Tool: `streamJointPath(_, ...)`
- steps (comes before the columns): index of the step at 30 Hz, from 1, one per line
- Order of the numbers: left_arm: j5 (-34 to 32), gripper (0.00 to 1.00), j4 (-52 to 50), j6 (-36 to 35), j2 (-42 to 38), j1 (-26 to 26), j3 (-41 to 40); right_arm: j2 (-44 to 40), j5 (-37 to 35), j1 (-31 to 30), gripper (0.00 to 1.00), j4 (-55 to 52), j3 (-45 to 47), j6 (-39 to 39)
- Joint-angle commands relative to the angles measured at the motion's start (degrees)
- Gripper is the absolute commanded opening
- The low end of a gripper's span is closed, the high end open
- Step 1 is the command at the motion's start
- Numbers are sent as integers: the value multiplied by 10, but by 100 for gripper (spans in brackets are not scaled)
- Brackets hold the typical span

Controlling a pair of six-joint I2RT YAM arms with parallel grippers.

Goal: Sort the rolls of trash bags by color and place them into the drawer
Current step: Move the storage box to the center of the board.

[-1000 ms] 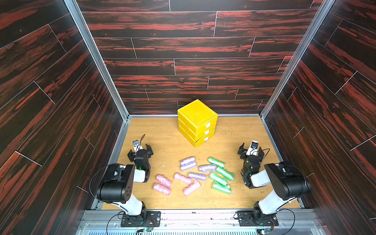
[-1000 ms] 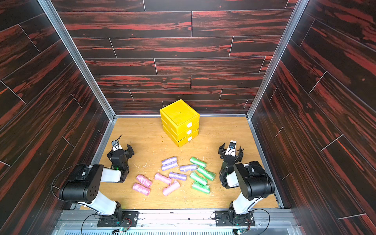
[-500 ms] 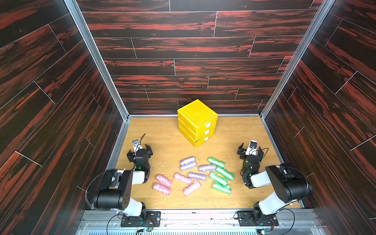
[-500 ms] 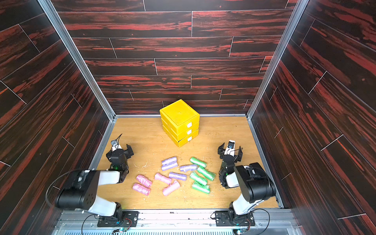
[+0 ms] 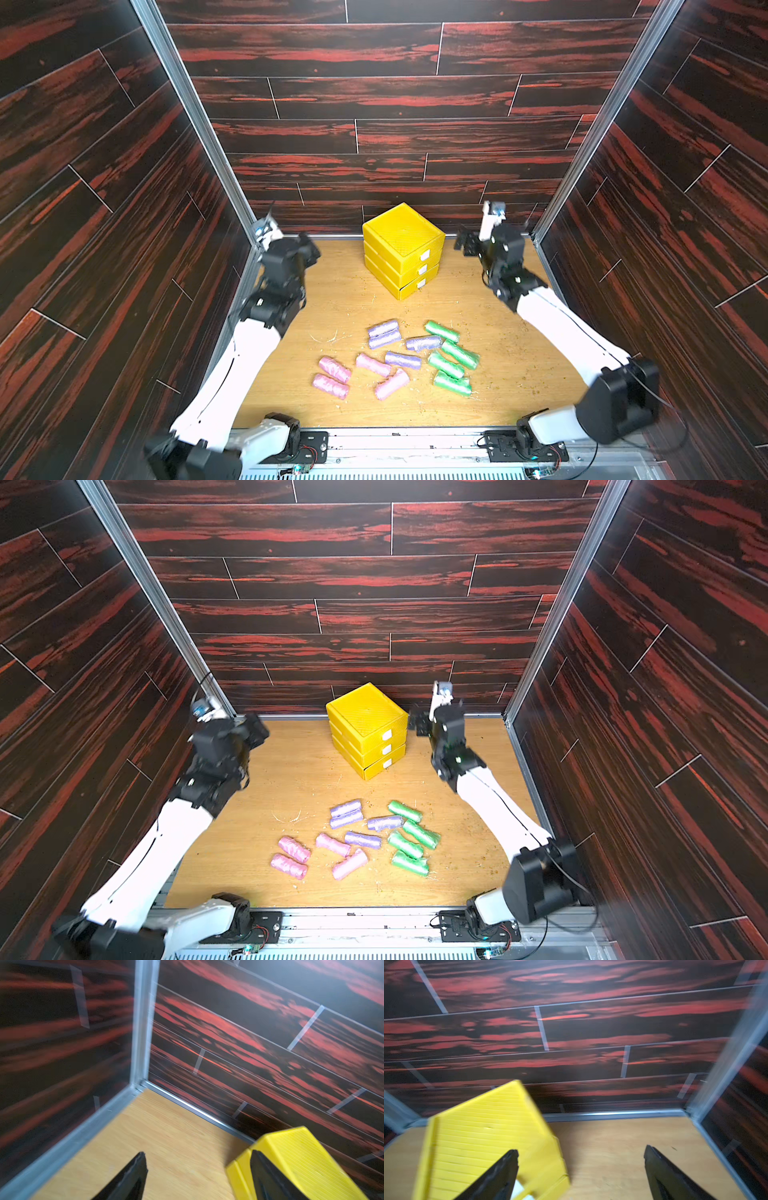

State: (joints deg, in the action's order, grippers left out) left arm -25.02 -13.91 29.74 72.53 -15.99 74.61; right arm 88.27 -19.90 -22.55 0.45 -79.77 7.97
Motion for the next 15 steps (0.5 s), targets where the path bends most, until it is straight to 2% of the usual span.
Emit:
streamJointPath(1,99,82,-142,79,110,-13,96,109,119,-1,98,-220,-137,4)
streamJointPath(6,197,86,-179,125,273,-14,270,269,153,3,98,-318,-377,-12)
streamJointPath(13,268,88,-153,176,395,-21,376,476,218,29,98,-432,-683,-7)
streamJointPath(15,280,88,-158,185,430,-25,412,523,245,35,96,-451,-747,-5)
